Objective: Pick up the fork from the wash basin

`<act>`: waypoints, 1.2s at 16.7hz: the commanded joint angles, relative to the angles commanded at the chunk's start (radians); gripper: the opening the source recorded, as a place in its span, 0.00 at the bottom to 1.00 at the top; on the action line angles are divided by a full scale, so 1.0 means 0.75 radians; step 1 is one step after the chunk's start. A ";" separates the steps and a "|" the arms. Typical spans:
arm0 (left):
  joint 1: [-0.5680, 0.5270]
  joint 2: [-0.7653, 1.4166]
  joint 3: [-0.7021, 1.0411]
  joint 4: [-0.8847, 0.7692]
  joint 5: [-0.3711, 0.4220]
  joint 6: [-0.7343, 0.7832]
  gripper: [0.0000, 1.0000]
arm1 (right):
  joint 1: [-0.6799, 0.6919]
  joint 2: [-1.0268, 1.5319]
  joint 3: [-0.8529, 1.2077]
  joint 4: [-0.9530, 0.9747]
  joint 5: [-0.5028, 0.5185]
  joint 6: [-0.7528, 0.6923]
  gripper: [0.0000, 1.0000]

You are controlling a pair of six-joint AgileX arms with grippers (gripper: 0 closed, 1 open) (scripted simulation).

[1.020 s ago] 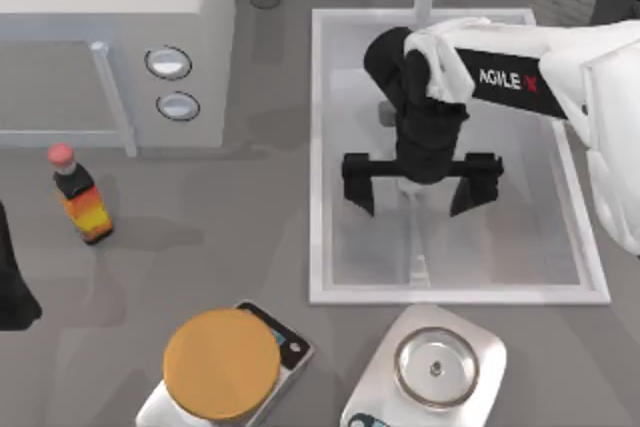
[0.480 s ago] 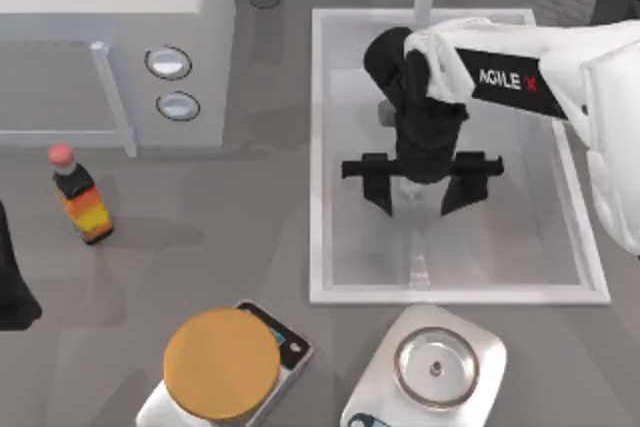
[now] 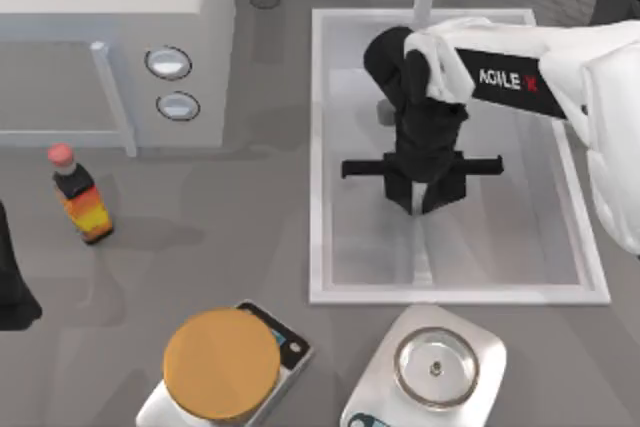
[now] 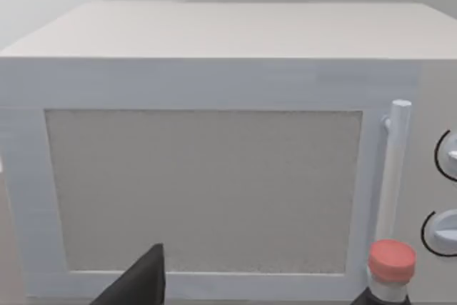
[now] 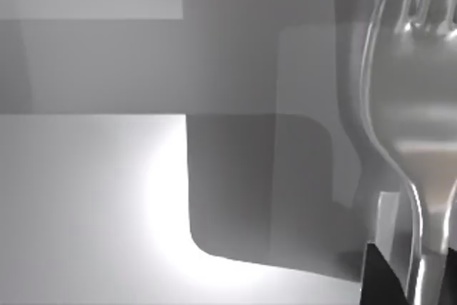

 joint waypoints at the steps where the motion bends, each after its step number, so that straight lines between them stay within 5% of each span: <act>1: 0.000 0.000 0.000 0.000 0.000 0.000 1.00 | 0.000 0.000 0.000 0.000 0.000 0.000 0.00; 8: 0.000 0.000 0.000 0.000 0.000 0.000 1.00 | -0.005 -0.068 0.060 -0.072 0.025 -0.016 0.00; 16: 0.000 0.000 0.000 0.000 0.000 0.000 1.00 | -0.006 -0.172 0.478 -0.622 0.023 -0.019 0.00; 20: 0.000 0.000 0.000 0.000 0.000 0.000 1.00 | -0.008 -0.200 0.548 -0.697 0.023 -0.021 0.00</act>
